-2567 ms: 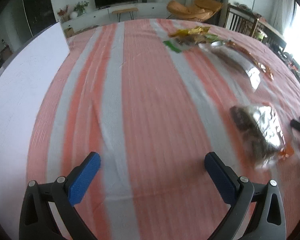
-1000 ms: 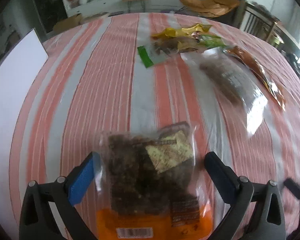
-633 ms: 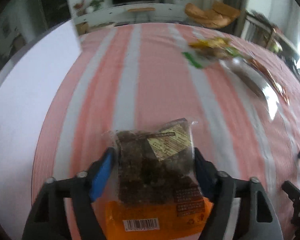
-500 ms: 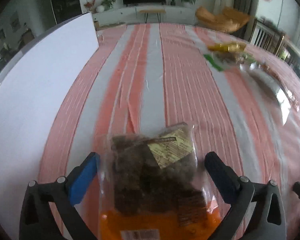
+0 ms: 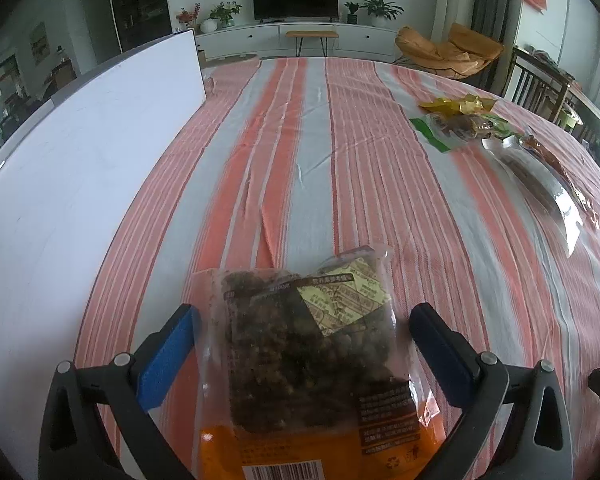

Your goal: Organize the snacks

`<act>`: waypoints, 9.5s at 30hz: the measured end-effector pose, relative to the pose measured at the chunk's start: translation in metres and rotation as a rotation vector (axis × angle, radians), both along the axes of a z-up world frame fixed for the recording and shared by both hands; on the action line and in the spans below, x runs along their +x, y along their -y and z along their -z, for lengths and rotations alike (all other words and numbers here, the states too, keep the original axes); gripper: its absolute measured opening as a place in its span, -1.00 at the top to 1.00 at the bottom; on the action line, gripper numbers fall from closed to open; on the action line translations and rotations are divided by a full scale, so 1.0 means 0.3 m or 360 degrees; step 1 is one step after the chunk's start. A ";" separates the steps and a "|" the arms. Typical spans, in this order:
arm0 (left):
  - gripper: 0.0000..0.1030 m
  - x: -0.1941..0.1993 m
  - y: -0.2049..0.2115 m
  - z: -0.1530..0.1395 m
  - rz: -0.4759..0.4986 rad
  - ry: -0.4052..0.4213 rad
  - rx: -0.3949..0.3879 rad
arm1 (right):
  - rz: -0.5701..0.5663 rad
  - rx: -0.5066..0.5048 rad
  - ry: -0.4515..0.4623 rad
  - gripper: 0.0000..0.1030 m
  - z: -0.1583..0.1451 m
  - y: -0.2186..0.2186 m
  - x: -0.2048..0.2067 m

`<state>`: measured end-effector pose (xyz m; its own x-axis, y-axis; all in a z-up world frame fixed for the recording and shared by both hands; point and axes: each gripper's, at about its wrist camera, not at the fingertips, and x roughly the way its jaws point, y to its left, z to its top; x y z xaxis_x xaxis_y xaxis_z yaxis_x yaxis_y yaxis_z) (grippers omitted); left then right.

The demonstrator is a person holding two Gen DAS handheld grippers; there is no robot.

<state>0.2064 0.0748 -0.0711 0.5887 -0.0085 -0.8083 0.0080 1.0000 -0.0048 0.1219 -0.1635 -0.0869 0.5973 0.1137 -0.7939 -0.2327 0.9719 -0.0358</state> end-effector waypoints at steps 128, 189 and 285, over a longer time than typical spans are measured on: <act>-0.28 -0.242 -0.568 -0.607 -0.0046 0.0207 -0.0425 | -0.0205 0.0666 -0.0199 -0.04 -0.481 -0.408 0.165; -1.00 -0.027 0.313 0.007 0.0329 0.0002 -0.0018 | 0.0447 -0.0006 0.0027 -0.85 -0.021 0.246 0.079; -1.00 0.031 0.223 0.000 0.0399 0.0005 -0.0010 | 0.0242 0.0131 -0.0123 -0.66 -0.051 0.186 0.115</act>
<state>0.2158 0.0080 -0.0711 0.5702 -0.1598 -0.8059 0.2560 0.9666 -0.0105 0.1563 -0.2192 -0.0717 0.5501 0.0936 -0.8298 -0.0821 0.9949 0.0578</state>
